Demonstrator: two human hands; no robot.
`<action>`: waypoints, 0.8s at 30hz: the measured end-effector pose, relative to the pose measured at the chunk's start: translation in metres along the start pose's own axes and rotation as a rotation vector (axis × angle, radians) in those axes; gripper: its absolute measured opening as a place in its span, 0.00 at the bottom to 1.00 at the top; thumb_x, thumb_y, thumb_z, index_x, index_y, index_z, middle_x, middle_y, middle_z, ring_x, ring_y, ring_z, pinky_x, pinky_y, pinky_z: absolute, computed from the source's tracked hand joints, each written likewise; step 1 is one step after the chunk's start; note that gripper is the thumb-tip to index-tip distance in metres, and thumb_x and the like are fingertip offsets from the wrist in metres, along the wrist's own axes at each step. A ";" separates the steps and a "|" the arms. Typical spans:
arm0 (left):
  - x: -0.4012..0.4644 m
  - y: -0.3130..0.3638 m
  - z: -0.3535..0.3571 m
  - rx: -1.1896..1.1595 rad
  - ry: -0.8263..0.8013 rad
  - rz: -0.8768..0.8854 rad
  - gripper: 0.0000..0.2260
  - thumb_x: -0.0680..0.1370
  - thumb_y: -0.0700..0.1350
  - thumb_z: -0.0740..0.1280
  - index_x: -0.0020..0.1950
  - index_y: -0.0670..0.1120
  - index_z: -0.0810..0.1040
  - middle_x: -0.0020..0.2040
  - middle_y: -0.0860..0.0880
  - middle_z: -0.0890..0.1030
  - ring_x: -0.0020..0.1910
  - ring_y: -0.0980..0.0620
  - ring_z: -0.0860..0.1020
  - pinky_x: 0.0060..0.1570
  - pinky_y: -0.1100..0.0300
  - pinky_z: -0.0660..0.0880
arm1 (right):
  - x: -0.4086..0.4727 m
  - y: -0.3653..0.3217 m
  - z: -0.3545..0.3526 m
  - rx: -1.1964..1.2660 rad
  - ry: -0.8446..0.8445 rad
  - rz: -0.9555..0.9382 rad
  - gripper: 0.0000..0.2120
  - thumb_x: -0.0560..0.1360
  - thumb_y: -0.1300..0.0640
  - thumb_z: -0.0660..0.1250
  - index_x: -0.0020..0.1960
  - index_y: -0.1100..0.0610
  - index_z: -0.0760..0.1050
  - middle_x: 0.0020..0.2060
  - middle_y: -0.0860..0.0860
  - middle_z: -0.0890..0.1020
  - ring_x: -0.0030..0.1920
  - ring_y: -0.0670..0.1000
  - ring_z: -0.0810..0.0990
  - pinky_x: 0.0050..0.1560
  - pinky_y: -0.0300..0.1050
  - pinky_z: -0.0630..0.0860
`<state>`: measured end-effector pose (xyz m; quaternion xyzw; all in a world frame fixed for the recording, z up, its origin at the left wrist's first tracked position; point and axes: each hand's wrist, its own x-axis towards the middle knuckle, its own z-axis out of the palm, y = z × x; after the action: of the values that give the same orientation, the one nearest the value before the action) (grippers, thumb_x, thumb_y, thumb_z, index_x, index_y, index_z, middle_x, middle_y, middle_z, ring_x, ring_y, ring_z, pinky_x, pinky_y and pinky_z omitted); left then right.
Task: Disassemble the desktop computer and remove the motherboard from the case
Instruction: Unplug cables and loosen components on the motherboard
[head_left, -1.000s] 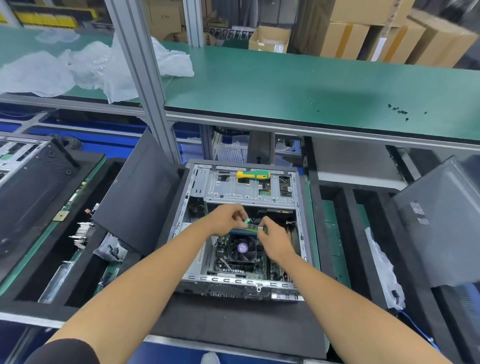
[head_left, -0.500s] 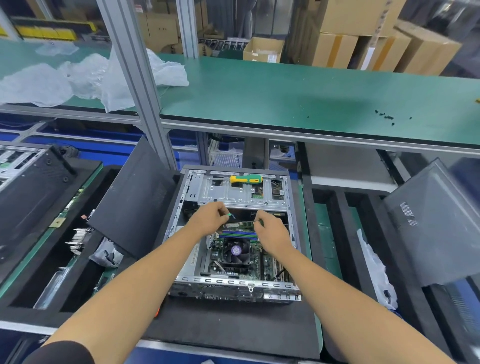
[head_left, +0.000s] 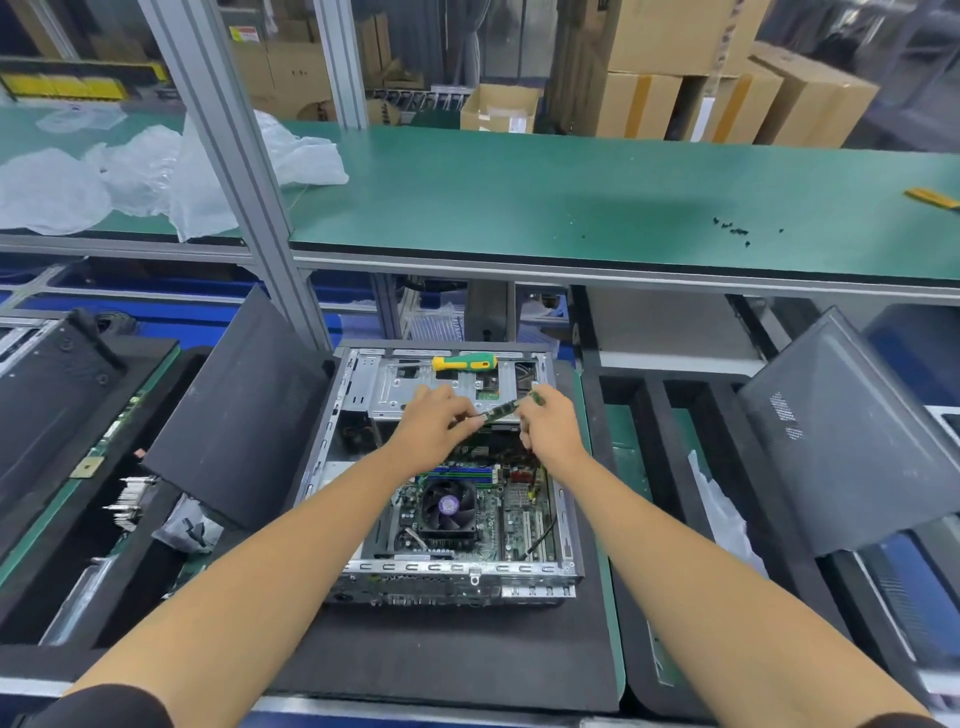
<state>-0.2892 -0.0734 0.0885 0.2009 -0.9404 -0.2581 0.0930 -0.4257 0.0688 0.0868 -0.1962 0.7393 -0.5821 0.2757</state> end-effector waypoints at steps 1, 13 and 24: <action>0.004 0.009 0.002 0.004 -0.019 0.003 0.11 0.83 0.55 0.63 0.51 0.51 0.81 0.44 0.51 0.73 0.50 0.49 0.66 0.49 0.53 0.66 | 0.002 -0.001 -0.006 0.087 0.033 0.036 0.06 0.79 0.67 0.59 0.45 0.61 0.70 0.29 0.55 0.67 0.25 0.52 0.62 0.26 0.42 0.60; 0.048 0.121 0.060 -0.273 -0.151 -0.115 0.14 0.74 0.58 0.75 0.56 0.57 0.78 0.37 0.57 0.83 0.35 0.62 0.79 0.40 0.58 0.75 | 0.011 0.021 -0.097 0.249 0.136 0.235 0.10 0.77 0.66 0.58 0.40 0.56 0.69 0.25 0.49 0.67 0.21 0.47 0.61 0.25 0.40 0.60; 0.058 0.138 0.120 0.130 -0.022 -0.080 0.03 0.78 0.55 0.67 0.51 0.61 0.78 0.48 0.61 0.80 0.60 0.54 0.70 0.53 0.55 0.54 | 0.013 0.070 -0.158 -0.145 -0.033 0.427 0.14 0.80 0.65 0.59 0.37 0.54 0.70 0.27 0.50 0.67 0.26 0.49 0.61 0.29 0.42 0.59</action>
<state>-0.4204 0.0646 0.0630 0.2411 -0.9474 -0.2022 0.0587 -0.5335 0.1969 0.0434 -0.0641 0.7996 -0.4525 0.3897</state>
